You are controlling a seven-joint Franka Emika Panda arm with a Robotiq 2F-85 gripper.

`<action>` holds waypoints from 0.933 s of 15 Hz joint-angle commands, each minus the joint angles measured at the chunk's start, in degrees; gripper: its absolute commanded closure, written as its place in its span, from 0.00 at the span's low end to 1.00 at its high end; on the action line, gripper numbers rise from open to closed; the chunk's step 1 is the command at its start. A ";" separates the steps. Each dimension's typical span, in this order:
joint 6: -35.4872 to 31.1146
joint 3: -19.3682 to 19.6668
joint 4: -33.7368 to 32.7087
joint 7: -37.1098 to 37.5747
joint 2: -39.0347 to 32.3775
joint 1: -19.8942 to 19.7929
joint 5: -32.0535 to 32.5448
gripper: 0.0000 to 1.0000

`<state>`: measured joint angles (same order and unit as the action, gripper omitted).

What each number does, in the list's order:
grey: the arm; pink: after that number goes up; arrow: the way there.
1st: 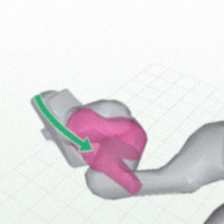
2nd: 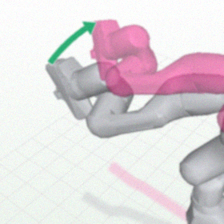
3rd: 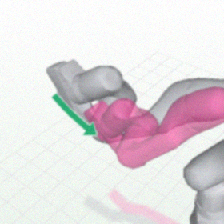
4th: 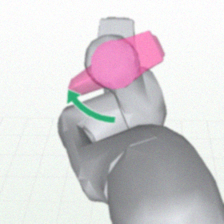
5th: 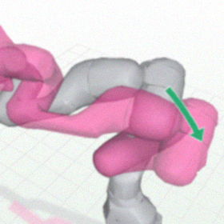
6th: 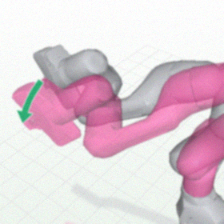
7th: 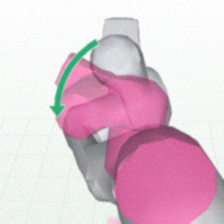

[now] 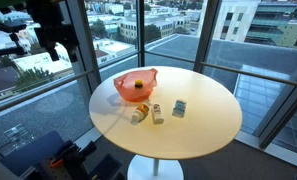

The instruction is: Put the white bottle into the carrier bag

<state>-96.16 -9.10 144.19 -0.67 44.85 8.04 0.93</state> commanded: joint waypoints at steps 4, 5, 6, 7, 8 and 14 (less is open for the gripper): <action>0.12 0.31 -0.13 0.26 -0.10 0.43 0.22 0.00; 0.12 0.31 -0.13 0.26 -0.10 0.43 0.22 0.00; -0.02 0.16 -0.34 0.60 -0.33 0.06 0.75 0.00; -0.15 0.23 -0.83 0.92 -0.73 -0.44 1.28 0.00; -0.49 0.09 -1.29 1.31 -1.02 -0.98 2.25 0.00; -3.95 1.21 -5.04 2.29 -4.99 -4.12 6.54 0.00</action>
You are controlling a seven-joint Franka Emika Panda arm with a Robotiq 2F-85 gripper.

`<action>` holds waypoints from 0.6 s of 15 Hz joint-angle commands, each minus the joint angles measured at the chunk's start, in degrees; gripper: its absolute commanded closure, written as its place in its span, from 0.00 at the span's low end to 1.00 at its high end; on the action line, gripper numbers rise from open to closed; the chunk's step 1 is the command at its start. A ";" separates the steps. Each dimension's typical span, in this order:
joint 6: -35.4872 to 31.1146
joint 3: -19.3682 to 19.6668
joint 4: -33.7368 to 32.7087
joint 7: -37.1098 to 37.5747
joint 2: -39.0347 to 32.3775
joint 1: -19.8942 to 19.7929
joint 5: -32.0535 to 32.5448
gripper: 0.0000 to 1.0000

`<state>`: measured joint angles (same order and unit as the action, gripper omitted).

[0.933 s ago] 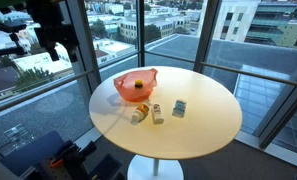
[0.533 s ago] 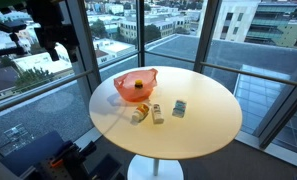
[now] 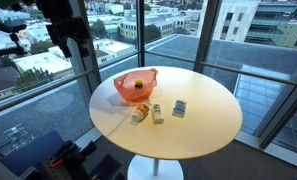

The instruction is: Put the white bottle into the carrier bag

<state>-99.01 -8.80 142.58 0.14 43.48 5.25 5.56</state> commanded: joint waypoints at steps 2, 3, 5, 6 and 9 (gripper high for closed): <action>-2.55 1.79 -4.43 1.39 -5.24 -2.34 2.31 0.00; -3.33 2.51 -4.97 1.09 -6.18 -2.73 2.11 0.00; -4.94 3.77 -5.79 0.79 -8.05 -3.56 1.86 0.00; -5.85 4.44 -6.12 0.57 -9.03 -3.88 1.73 0.00; -8.75 6.10 -6.44 0.21 -11.66 -4.64 1.64 0.00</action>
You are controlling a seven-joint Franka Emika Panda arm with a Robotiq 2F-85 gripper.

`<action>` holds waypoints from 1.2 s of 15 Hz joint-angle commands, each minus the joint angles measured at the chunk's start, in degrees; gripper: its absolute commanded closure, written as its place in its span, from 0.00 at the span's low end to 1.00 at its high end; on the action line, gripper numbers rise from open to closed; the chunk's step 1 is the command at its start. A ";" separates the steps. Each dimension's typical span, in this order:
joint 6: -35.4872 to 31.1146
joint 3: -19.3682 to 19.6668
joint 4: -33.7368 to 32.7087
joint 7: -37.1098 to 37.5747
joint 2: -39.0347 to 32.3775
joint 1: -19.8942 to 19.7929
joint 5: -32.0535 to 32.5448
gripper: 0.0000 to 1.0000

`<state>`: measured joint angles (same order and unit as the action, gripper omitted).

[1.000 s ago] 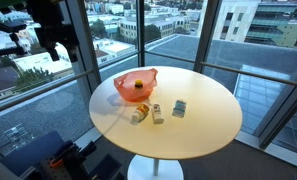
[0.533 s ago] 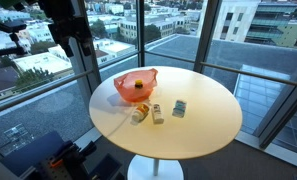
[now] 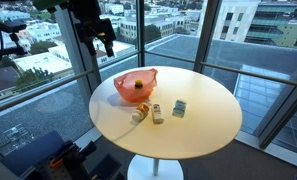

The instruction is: Put the white bottle into the carrier bag

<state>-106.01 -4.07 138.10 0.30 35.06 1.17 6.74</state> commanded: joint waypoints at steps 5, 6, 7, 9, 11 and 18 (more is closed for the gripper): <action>-5.99 3.29 -1.92 0.11 -8.04 -2.30 0.84 0.00; -6.52 3.63 -1.91 0.08 -8.92 -2.59 0.77 0.00; -6.65 3.81 -2.08 0.42 -9.71 -3.01 0.93 0.00; -6.63 3.70 -0.45 0.07 -8.37 -2.61 0.07 0.00; -6.88 4.04 -0.70 0.08 -9.41 -3.01 0.07 0.00; -7.82 3.99 -0.44 0.61 -10.94 -3.27 0.48 0.00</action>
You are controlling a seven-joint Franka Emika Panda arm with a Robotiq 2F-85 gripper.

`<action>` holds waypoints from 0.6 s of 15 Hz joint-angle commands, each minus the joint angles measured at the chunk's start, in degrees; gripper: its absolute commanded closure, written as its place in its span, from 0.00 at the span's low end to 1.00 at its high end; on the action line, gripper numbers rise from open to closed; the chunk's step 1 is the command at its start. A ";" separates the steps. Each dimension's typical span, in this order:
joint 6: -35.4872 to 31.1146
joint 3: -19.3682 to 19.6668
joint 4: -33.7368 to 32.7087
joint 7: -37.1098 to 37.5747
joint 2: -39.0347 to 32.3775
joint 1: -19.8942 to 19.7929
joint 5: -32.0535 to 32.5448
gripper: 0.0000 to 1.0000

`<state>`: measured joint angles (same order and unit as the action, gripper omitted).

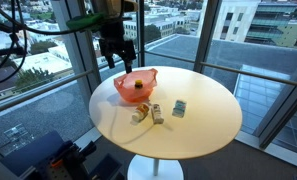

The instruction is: Put the white bottle into the carrier bag

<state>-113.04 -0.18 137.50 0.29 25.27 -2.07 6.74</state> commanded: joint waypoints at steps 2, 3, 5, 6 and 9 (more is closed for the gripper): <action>-2.05 0.36 0.80 0.45 -2.05 -0.10 0.40 0.00; -3.22 0.49 1.21 0.26 -2.62 -0.07 0.32 0.00; -5.64 0.54 1.85 0.36 -3.97 -0.18 0.51 0.00; -7.20 0.63 2.28 0.44 -4.93 -0.29 0.59 0.00; -11.35 1.26 3.28 -0.43 -7.56 -0.24 -0.15 0.00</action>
<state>-120.81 0.31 140.21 0.29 19.93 -2.17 6.74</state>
